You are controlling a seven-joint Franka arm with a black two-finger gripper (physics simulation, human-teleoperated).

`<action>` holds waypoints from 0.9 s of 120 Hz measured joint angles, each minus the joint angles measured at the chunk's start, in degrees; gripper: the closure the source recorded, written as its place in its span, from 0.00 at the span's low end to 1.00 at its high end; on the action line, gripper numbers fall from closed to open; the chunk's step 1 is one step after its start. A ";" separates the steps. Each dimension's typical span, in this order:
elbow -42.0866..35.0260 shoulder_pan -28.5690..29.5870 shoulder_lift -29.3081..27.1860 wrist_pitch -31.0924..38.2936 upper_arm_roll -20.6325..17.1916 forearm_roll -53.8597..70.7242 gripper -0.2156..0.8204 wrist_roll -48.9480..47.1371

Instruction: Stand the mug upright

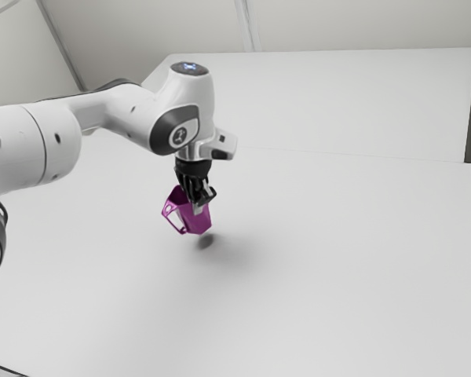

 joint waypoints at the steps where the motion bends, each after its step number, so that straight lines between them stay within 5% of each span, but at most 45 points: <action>1: 0.03 0.00 0.09 -0.05 -0.02 0.03 0.96 -0.10; 108: 0.38 0.82 6.03 3.24 -0.22 -4.42 0.96 -5.52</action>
